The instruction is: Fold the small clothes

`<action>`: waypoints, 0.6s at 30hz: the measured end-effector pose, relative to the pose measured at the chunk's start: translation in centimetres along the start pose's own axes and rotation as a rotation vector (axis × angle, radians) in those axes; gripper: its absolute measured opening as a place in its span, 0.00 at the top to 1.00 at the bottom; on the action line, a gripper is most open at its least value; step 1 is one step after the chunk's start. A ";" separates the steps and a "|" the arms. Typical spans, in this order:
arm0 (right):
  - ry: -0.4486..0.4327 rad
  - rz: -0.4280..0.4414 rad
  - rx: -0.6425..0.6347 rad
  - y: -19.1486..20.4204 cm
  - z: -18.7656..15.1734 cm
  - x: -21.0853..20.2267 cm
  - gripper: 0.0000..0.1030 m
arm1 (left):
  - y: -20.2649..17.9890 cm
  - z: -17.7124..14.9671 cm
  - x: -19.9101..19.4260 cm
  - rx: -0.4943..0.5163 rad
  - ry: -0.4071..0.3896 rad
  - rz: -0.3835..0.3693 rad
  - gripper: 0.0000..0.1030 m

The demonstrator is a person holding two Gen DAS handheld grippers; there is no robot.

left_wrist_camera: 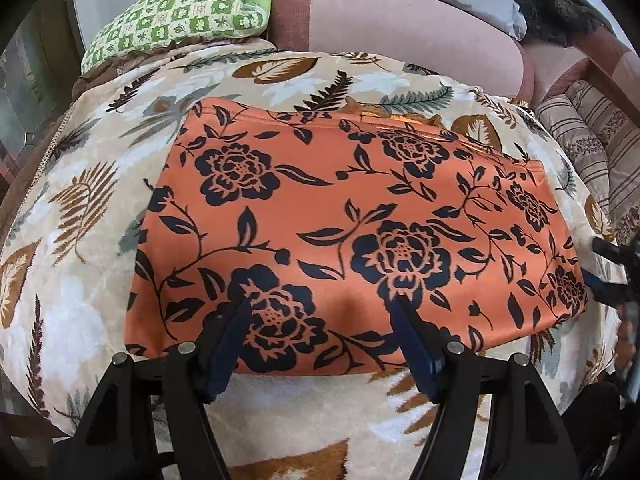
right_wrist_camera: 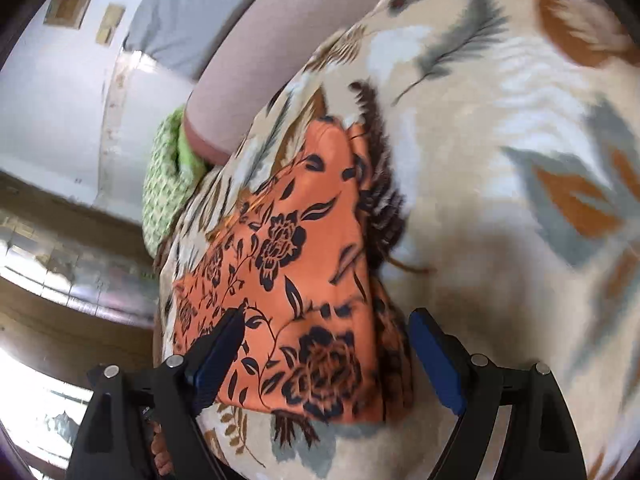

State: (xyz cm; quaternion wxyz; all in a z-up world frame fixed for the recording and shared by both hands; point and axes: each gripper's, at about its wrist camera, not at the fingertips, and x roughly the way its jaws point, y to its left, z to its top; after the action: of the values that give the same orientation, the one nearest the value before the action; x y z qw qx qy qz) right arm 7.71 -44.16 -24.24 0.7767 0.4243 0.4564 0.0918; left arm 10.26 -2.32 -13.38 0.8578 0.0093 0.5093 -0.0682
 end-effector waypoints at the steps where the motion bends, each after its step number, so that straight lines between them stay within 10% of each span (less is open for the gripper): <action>1: 0.019 0.004 0.003 -0.6 0.3 0.8 0.17 | -0.2 0.0 0.0 0.003 0.002 0.000 0.30; 4: 0.049 0.086 0.001 -0.7 0.3 1.0 0.22 | -0.5 0.0 0.1 0.014 0.005 0.016 0.30; 9: 0.133 0.054 -0.015 -1.8 -0.5 2.5 0.69 | -0.9 0.1 1.2 0.004 0.025 0.025 0.30; 13: 0.109 0.101 0.011 -2.0 -0.6 2.2 0.78 | -1.8 0.1 1.8 0.031 0.028 0.027 0.30; 18: 0.054 -0.080 -0.094 0.4 -1.2 1.3 0.85 | -1.9 0.2 2.9 0.044 0.039 0.036 0.30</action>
State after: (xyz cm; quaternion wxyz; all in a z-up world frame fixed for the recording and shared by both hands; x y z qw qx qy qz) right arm 7.57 -42.52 -25.03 0.7860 0.3662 0.4892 0.0933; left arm 11.54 -4.57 -15.74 0.8483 0.0389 0.5242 -0.0635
